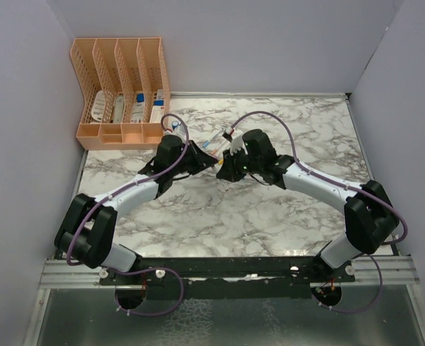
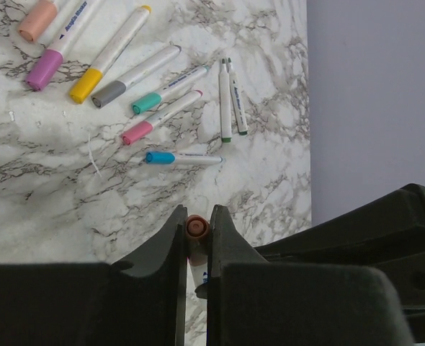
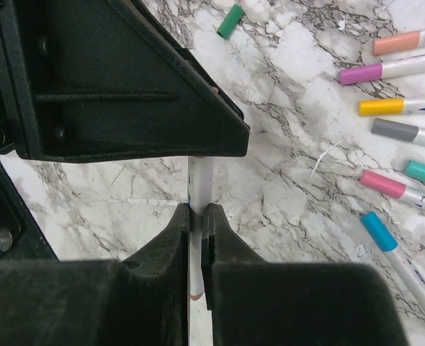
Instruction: Open the pen caps
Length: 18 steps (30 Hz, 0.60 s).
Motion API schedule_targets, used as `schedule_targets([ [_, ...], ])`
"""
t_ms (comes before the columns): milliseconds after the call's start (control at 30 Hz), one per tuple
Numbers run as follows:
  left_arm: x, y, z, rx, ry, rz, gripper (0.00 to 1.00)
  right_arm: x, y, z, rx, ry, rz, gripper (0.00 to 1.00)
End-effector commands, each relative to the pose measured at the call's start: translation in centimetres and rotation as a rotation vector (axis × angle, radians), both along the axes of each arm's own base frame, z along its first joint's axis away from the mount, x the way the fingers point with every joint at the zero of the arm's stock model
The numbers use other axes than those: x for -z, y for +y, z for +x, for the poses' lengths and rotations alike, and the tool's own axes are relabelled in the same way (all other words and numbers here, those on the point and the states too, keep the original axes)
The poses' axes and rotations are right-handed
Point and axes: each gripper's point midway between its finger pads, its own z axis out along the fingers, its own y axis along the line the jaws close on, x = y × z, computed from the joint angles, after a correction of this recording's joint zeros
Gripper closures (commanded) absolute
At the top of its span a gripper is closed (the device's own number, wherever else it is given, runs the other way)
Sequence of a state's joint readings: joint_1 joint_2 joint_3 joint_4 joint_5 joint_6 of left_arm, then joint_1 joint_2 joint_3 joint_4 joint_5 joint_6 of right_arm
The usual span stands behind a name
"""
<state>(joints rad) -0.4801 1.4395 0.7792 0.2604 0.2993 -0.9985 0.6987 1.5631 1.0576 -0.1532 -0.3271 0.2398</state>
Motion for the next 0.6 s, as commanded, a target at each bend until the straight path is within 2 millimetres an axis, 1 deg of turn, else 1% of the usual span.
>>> schedule_targets([
  [0, -1.2, -0.8, 0.4, 0.025, -0.036, -0.020, 1.00, -2.1, 0.9, 0.2, -0.018, -0.042, 0.057, 0.96],
  [33, -1.3, -0.8, 0.4, 0.027, -0.038, -0.022, 1.00, -2.1, 0.9, 0.2, -0.018, -0.042, 0.057, 0.84],
  [67, -1.4, -0.8, 0.5, 0.027, -0.040, -0.023, 1.00, -2.1, 0.9, 0.2, -0.018, -0.040, 0.056, 0.70],
  [100, -1.4, -0.8, 0.5, 0.027, -0.041, -0.024, 1.00, -2.0, 0.9, 0.3, -0.018, -0.037, 0.053, 0.57],
  [133, -1.5, -0.9, 0.5, 0.028, -0.042, -0.025, 1.00, -1.9, 1.0, 0.3, -0.018, -0.034, 0.051, 0.50],
  [167, -1.6, -0.9, 0.4, 0.029, -0.044, -0.028, 1.00, -1.9, 1.0, 0.3, -0.019, -0.033, 0.051, 0.47],
  [267, -1.9, -1.2, 0.4, 0.036, -0.050, -0.031, 1.00, -1.5, 1.2, 0.4, -0.021, -0.020, 0.050, 0.46],
  [367, -2.2, -1.6, 0.2, 0.045, -0.055, -0.034, 1.00, -1.3, 1.5, 0.5, -0.026, -0.011, 0.052, 0.46],
  [567, -2.5, -2.3, 0.0, 0.060, -0.062, -0.039, 1.00, -1.4, 2.0, 0.9, -0.026, -0.009, 0.063, 0.58],
])
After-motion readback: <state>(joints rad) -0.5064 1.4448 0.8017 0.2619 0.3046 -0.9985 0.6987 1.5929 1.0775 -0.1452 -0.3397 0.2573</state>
